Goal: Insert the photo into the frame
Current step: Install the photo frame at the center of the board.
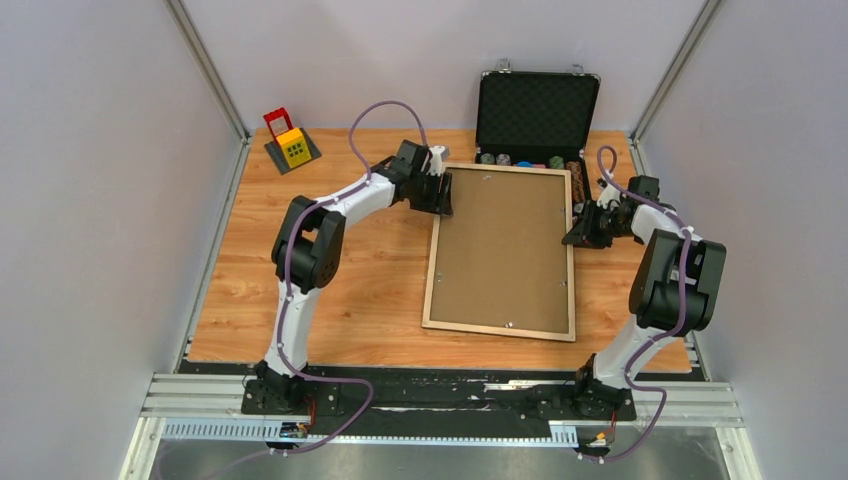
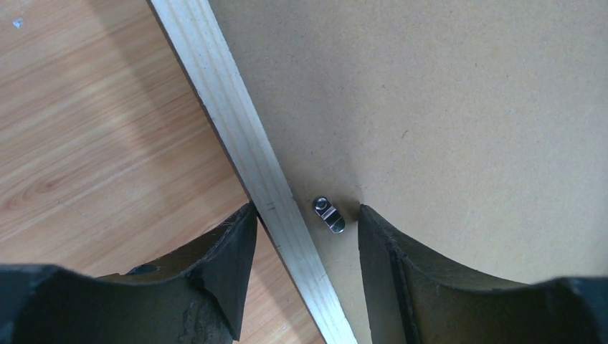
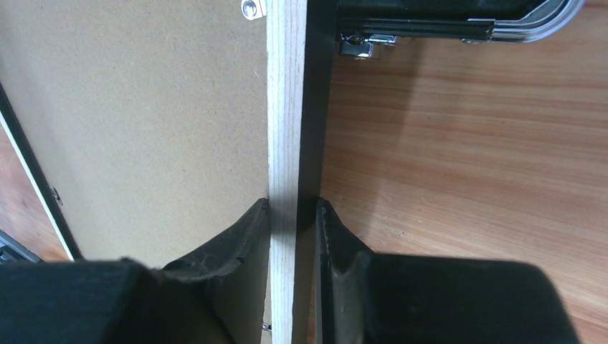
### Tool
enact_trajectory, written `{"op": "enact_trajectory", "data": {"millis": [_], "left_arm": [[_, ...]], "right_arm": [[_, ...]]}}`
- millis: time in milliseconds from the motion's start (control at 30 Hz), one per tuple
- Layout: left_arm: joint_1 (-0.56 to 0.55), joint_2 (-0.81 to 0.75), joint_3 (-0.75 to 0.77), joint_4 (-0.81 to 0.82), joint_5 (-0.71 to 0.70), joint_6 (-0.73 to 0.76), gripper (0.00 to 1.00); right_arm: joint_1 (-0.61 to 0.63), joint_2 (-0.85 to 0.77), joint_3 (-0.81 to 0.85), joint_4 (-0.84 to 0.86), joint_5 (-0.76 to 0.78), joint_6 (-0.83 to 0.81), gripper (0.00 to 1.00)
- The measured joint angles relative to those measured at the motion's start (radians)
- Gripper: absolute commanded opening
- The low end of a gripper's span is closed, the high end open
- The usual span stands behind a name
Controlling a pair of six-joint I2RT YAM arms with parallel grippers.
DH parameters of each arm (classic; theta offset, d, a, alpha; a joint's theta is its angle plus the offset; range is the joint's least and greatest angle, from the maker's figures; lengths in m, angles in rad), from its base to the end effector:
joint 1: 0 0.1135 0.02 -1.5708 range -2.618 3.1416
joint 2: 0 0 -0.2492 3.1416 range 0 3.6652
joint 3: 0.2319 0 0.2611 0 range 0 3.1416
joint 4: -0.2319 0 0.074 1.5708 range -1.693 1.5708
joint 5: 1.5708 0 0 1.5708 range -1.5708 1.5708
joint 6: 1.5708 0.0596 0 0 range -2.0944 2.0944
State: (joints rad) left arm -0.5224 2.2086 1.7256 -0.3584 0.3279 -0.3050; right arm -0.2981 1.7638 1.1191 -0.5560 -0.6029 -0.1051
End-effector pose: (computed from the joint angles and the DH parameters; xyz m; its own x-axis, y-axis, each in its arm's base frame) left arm 0.4308 -0.2702 0.1516 -0.8140 0.1406 -0.5636 0.4340 0.7921 -0.4292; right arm 0.3459 -0.0709 0.1386 -0.8911 0.1834 -0.4152 -0.0479 0.8717 0.4878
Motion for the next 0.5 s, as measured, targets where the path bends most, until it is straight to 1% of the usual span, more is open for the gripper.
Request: {"op": "enact_trajectory", "data": {"millis": [100, 300, 500], "left_arm": [[0.002, 0.004, 0.001, 0.0, -0.002, -0.006, 0.52], [0.007, 0.004, 0.002, 0.0, 0.002, -0.016, 0.43], [0.007, 0.004, 0.002, 0.0, 0.002, -0.016, 0.36]], "right_arm": [[0.0, 0.0, 0.0, 0.0, 0.0, 0.0, 0.0], [-0.002, 0.0, 0.0, 0.0, 0.0, 0.0, 0.0], [-0.002, 0.0, -0.002, 0.003, 0.0, -0.001, 0.0]]}}
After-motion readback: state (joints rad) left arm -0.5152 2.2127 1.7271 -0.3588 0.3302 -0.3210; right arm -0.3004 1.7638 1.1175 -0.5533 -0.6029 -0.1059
